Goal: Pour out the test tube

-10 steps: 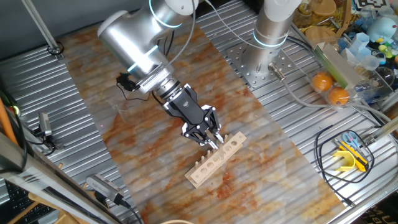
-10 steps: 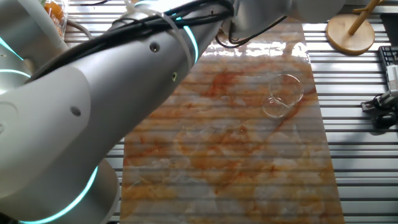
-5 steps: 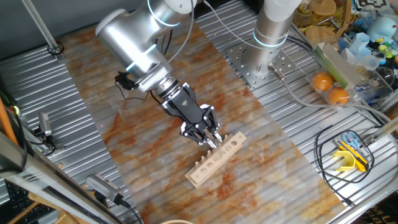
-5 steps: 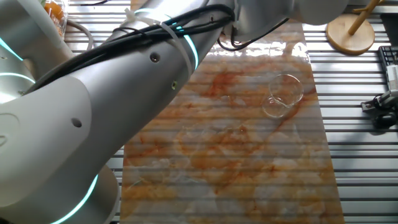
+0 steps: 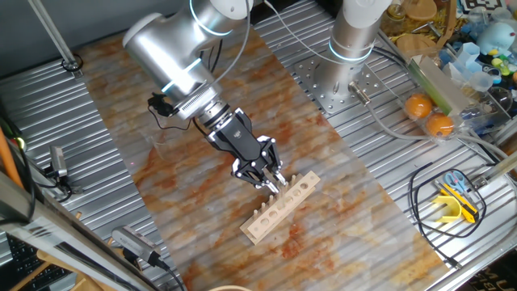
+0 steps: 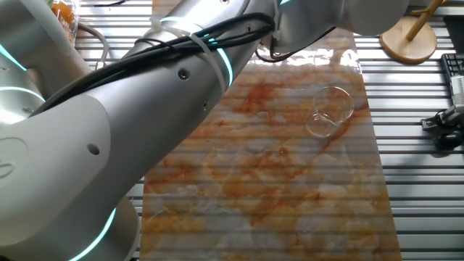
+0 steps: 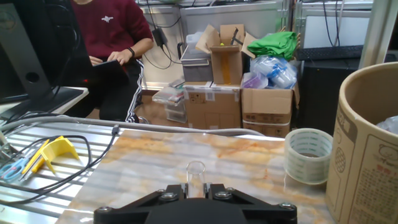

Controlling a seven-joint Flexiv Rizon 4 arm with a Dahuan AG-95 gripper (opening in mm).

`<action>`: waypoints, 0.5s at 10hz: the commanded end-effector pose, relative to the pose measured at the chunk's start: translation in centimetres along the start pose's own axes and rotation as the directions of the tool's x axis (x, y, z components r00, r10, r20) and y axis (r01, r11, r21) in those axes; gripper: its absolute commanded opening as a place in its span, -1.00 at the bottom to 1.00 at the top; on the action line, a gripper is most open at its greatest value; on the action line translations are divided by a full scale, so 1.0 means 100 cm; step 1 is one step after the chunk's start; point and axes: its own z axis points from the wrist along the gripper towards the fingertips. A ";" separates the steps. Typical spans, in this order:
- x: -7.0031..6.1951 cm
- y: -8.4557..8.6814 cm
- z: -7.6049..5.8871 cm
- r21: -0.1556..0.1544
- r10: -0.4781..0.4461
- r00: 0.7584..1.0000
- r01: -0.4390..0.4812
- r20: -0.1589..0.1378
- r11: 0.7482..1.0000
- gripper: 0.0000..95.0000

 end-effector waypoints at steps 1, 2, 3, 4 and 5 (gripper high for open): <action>0.003 -0.001 0.000 0.009 -0.008 1.000 0.008 -0.004 1.000 -1.00; 0.005 -0.002 0.001 0.010 -0.019 1.000 0.020 -0.009 1.000 -1.00; 0.008 -0.003 0.001 0.009 -0.022 1.000 0.022 -0.015 1.000 -1.00; 0.010 -0.003 0.003 0.007 -0.020 1.000 0.020 -0.017 1.000 -1.00; 0.010 -0.002 0.006 0.008 -0.018 1.000 0.018 -0.014 1.000 -1.00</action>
